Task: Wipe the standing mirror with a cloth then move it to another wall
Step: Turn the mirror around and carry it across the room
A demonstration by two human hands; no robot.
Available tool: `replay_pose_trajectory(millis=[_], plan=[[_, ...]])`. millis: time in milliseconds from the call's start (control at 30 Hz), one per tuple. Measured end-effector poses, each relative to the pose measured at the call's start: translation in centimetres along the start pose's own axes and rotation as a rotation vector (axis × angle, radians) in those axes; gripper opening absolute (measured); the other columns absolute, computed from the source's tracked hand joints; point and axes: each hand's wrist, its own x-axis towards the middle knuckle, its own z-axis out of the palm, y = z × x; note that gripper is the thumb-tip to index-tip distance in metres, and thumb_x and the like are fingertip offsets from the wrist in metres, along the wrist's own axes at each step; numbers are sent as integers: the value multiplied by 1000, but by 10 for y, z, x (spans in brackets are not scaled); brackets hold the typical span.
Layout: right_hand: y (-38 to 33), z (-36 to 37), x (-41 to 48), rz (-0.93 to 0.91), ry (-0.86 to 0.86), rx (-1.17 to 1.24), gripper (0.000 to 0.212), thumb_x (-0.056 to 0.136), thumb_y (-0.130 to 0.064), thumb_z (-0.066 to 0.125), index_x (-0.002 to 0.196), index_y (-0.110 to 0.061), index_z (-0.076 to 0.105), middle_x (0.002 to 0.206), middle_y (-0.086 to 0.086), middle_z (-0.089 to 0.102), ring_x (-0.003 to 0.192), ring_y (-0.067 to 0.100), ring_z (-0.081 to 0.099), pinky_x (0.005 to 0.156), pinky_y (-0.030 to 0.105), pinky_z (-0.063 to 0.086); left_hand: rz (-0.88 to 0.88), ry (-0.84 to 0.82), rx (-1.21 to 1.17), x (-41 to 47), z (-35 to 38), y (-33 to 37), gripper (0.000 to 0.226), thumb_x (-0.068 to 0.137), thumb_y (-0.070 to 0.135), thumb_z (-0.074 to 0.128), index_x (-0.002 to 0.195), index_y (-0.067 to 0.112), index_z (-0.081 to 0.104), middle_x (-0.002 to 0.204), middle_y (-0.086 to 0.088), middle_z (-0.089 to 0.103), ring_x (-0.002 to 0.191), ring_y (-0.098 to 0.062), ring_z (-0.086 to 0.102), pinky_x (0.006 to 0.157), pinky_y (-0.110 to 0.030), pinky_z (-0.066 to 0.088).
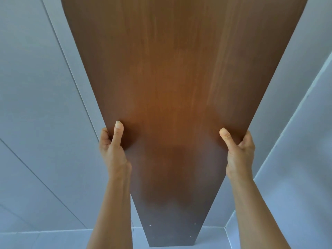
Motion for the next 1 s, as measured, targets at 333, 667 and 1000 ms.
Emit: replay_pose_trajectory(millis=[333, 667, 1000], plan=[[13, 16, 32, 47, -13, -60, 28, 76, -32, 79, 97, -36, 60, 102, -18, 68, 101, 6, 65, 101, 37, 49, -22, -48, 118, 30, 10, -16, 9, 93, 37, 66, 89, 30, 62, 91, 19, 61, 85, 7, 56, 89, -17, 43], [21, 27, 55, 60, -31, -203, 38, 81, -38, 73, 111, -32, 50, 101, -21, 59, 100, 10, 59, 97, 28, 46, -58, -60, 199, 50, 19, -26, 27, 89, 47, 66, 88, 22, 57, 91, 10, 52, 85, -4, 46, 86, -23, 38], [28, 28, 69, 46, -9, -342, 55, 77, -47, 73, 120, -19, 50, 105, -10, 59, 99, 14, 59, 97, 36, 49, -71, -79, 187, 52, 26, -23, 28, 90, 45, 66, 112, 28, 68, 120, 9, 69, 118, -8, 61, 112, -36, 40]])
